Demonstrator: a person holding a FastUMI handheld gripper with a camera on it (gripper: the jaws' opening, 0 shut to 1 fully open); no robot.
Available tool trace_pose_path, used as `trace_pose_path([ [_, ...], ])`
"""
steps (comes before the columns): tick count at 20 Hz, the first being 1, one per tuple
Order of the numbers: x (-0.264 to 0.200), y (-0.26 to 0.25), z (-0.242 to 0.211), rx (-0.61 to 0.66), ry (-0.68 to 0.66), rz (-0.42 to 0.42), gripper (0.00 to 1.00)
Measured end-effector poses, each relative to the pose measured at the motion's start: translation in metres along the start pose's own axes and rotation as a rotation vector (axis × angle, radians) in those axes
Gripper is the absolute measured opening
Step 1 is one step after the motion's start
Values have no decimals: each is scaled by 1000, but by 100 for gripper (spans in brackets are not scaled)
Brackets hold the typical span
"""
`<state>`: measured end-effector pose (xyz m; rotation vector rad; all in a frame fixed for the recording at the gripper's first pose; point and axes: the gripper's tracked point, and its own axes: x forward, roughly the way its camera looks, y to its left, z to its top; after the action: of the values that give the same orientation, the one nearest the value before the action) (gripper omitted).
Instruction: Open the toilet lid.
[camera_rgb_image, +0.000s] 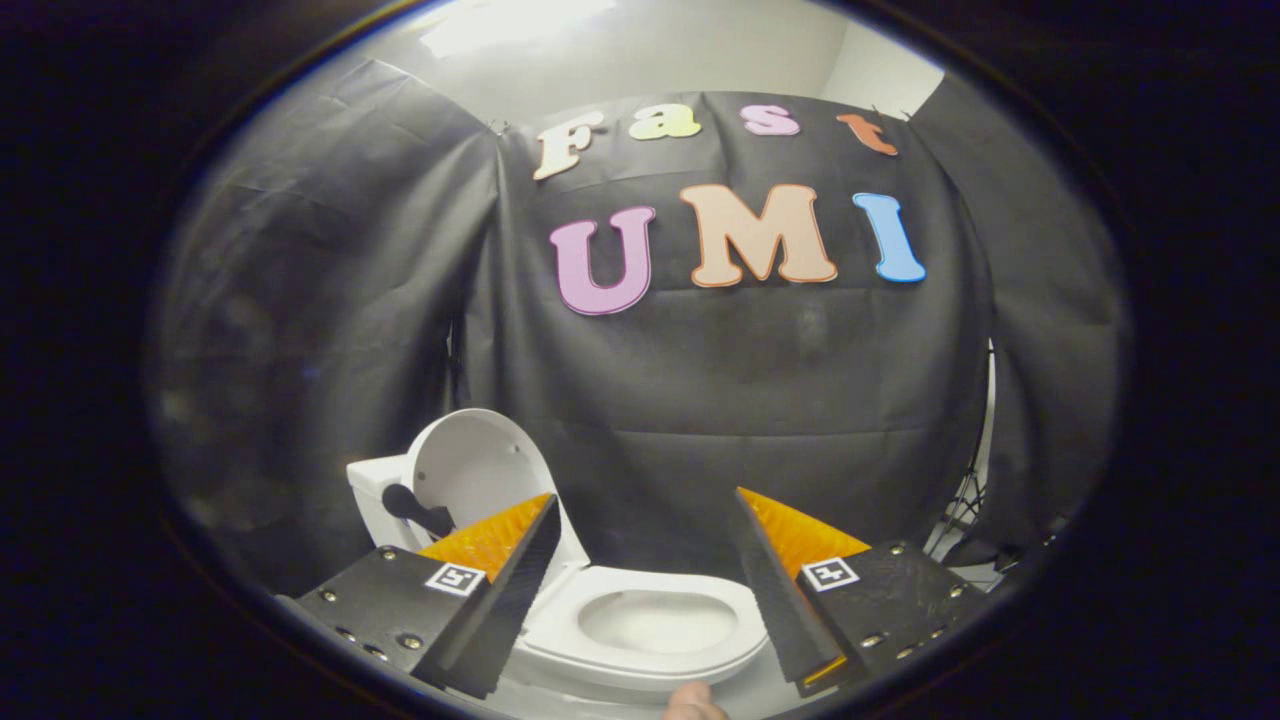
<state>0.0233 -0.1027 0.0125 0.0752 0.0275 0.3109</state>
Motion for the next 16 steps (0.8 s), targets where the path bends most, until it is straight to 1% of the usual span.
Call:
trace_pose_path([
  [9, -5, -13, -25, -38, 31, -15, 99],
  [12, -8, -16, -34, -40, -7, 11, 99],
  [14, -5, -30, -51, -30, 25, -6, 98],
  [16, -4, -39, -55, -9, 38, -19, 98],
])
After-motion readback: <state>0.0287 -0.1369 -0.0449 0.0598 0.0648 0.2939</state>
